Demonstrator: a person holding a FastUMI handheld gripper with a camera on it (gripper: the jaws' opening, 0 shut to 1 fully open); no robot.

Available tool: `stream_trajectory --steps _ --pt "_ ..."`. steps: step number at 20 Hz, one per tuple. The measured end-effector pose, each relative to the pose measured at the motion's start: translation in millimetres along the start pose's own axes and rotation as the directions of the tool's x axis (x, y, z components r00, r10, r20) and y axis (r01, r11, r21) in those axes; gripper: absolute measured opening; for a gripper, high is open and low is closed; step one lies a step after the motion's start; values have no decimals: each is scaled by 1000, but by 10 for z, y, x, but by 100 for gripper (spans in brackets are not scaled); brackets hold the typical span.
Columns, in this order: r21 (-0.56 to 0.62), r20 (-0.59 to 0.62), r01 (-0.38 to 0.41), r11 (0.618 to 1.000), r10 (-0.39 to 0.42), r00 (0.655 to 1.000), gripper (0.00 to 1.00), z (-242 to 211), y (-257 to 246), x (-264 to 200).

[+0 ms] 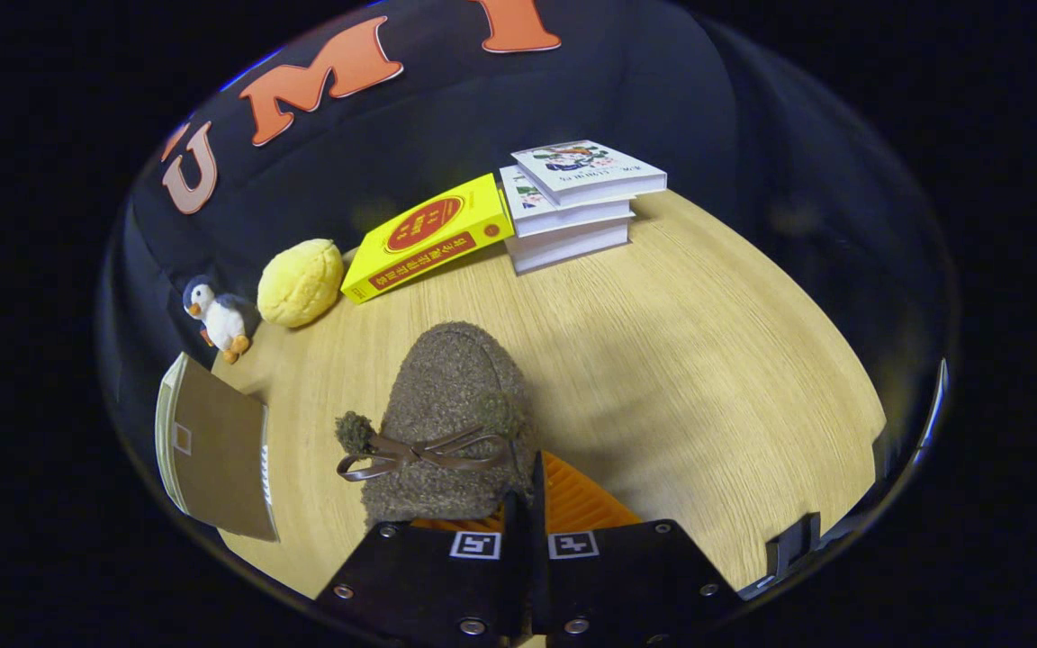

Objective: Open the storage box then place both shoes into the box .Put the left shoe in first, then the right shoe, with the right side of both shoes facing outward in a uniform manner.

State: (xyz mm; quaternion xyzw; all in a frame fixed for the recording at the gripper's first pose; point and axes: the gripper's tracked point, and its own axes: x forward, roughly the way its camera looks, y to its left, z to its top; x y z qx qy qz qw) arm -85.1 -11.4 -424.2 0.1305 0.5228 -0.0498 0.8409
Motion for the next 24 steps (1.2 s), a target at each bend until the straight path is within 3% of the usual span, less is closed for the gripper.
stream_trajectory --steps 7,15,24 --pt "-82 19 -81 993 83 996 5 131 1140 -372" --pt "-222 -45 -172 960 166 985 5 -50 2449 -556" --pt "-268 -97 -275 923 259 961 5 -225 3719 -723"
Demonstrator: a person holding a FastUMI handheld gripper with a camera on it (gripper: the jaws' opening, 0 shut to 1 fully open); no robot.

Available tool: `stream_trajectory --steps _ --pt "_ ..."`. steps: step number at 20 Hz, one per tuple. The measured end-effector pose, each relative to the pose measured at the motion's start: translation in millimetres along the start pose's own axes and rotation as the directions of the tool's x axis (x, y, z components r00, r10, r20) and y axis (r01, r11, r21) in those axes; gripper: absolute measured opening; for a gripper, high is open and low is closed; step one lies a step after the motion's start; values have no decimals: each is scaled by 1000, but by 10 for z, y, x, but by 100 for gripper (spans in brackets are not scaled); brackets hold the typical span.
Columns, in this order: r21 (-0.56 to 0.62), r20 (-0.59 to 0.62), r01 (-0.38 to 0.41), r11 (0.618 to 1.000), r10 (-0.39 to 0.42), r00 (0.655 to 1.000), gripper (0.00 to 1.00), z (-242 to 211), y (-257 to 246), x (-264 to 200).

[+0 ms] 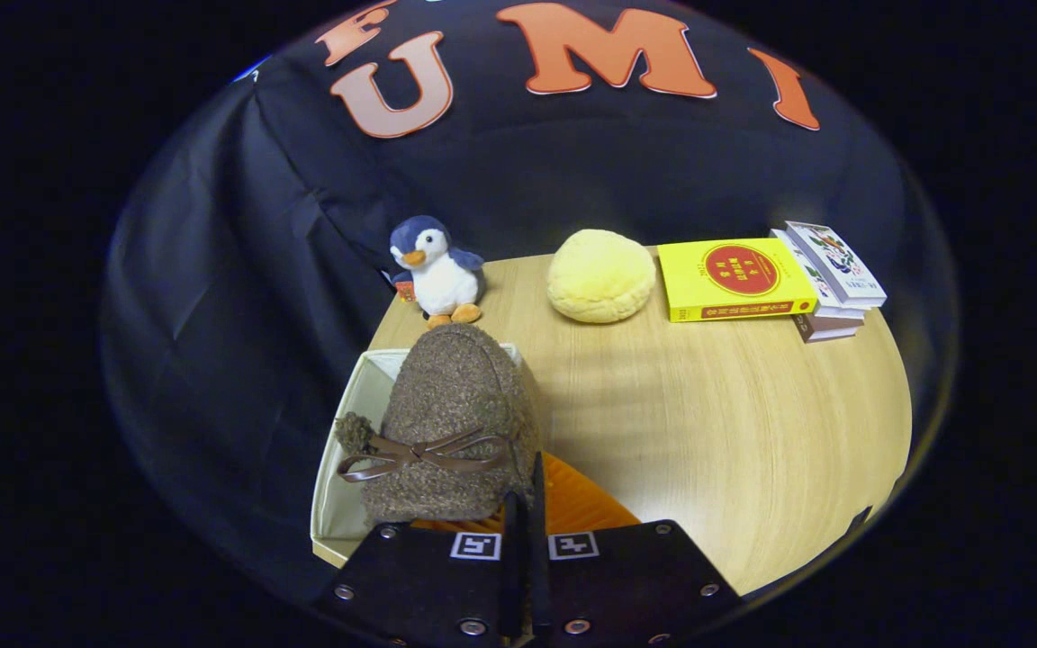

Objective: Open the storage box then place both shoes into the box .Put the left shoe in first, then the right shoe, with the right side of both shoes facing outward in a uniform manner.

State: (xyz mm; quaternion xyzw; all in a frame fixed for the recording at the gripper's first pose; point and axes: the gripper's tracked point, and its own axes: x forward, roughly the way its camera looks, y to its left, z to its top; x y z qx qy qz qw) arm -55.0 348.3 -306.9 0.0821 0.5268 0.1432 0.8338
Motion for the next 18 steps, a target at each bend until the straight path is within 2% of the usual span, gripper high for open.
stream_trajectory --steps 3,8,10,13,15,18 --pt "-1 -26 -1 1000 1 1000 5 -79 192 121" --pt "-13 -45 54 998 -54 998 5 -181 241 339" --pt "-21 -67 73 997 -75 995 9 -265 225 398" --pt "-29 -72 53 998 -55 996 22 -307 301 373" --pt "-27 -37 30 999 -31 999 28 -237 349 300" --pt "-22 29 -11 1000 12 999 30 -67 336 70"
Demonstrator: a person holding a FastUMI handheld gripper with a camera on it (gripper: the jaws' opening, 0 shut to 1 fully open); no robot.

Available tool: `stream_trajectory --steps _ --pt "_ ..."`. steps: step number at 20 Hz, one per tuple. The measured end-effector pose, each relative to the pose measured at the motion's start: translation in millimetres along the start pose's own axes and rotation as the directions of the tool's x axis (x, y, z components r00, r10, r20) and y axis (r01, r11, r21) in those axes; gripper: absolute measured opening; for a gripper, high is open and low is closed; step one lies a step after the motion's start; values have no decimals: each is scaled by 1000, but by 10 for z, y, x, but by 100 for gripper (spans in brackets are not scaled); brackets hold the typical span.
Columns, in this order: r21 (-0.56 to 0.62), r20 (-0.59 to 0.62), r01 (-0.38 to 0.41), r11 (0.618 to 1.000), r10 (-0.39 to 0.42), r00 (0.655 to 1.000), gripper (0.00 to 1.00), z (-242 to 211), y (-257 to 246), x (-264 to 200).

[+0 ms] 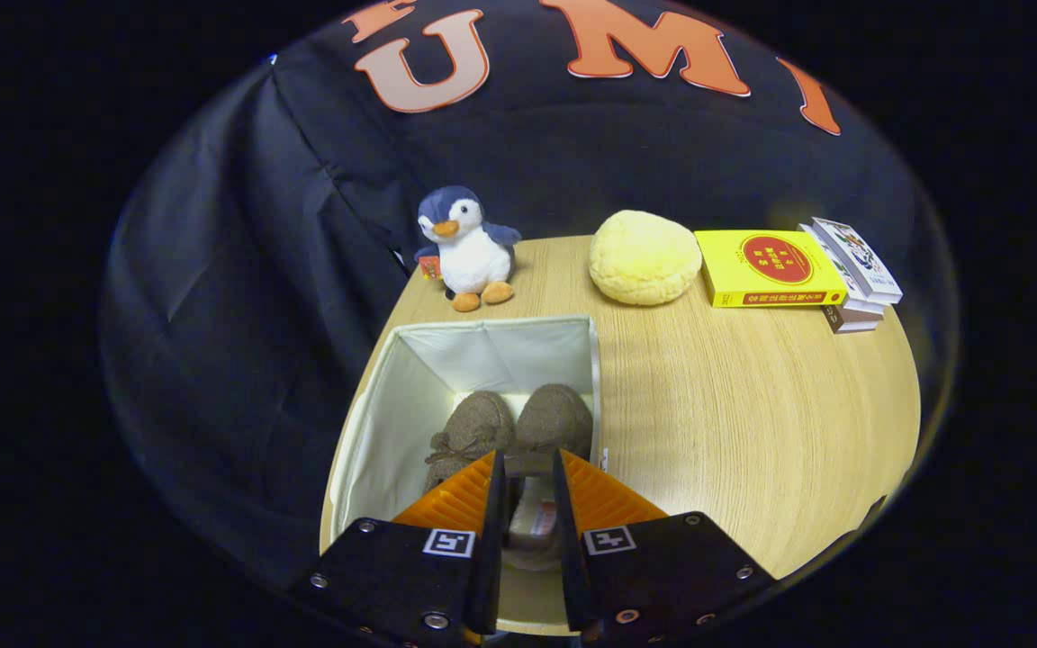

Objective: Open the storage box then place both shoes into the box .Put the left shoe in first, then the right shoe, with the right side of both shoes facing outward in a uniform manner.

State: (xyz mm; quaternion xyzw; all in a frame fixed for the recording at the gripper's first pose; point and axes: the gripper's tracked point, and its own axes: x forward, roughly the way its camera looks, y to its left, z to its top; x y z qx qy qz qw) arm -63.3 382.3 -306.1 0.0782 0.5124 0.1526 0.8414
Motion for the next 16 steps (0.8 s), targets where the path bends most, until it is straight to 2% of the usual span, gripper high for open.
stream_trajectory --steps 4,8,12,16 --pt "-17 123 -38 999 40 992 39 320 -231 -417" --pt "-51 273 -62 997 74 959 50 649 -636 -981" --pt "-84 439 -15 996 50 897 57 930 -1259 -1604" --pt "-82 582 62 995 -3 813 66 1128 -1908 -2252"
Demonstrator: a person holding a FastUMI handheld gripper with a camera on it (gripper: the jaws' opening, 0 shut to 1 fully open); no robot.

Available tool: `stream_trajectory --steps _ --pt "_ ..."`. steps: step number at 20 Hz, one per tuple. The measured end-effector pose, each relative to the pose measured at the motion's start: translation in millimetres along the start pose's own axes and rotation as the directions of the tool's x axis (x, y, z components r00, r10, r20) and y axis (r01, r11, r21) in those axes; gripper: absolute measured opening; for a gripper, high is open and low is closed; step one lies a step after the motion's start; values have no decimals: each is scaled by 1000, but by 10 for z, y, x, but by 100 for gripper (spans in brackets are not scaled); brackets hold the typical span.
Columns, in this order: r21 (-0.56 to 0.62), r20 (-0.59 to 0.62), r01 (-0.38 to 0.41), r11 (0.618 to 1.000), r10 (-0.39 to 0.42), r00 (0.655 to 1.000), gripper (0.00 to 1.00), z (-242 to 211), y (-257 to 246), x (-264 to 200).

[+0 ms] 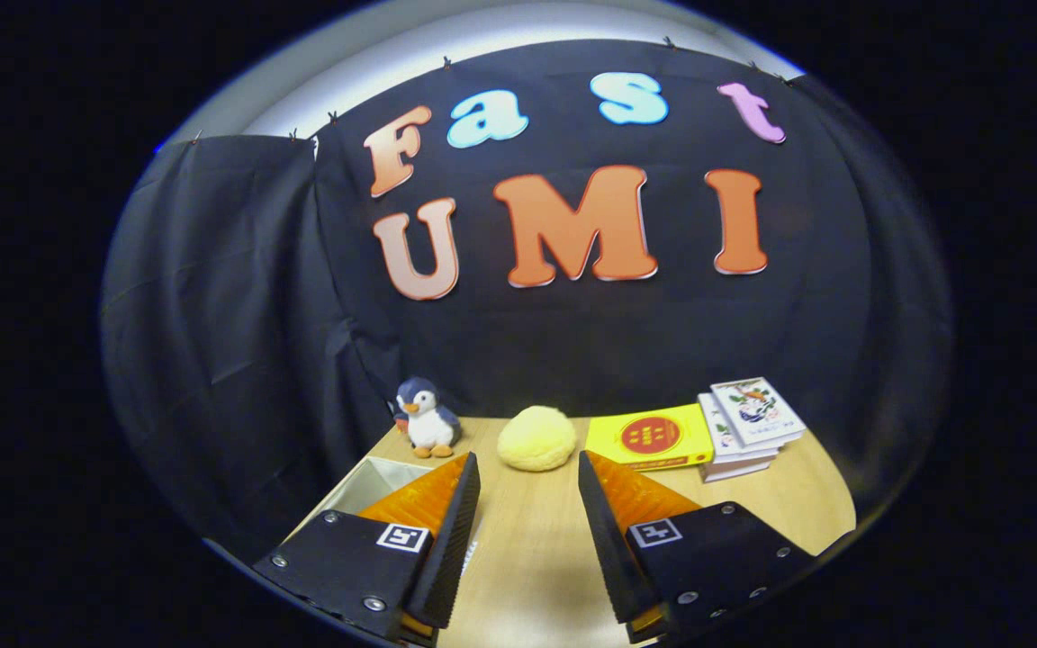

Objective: Open the storage box then place both shoes into the box .Put the left shoe in first, then the right shoe, with the right side of both shoes facing outward in a uniform manner.

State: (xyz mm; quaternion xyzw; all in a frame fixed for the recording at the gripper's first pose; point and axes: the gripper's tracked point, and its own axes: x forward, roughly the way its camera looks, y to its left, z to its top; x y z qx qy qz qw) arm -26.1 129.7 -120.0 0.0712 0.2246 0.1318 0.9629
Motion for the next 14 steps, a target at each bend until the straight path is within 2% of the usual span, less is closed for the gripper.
stream_trajectory --steps 5,10,14 --pt "-66 156 93 993 -82 984 80 379 -684 -506" --pt "-38 241 128 991 -115 964 87 542 -1117 -861" --pt "-74 327 168 983 -135 935 92 701 -1374 -1076"
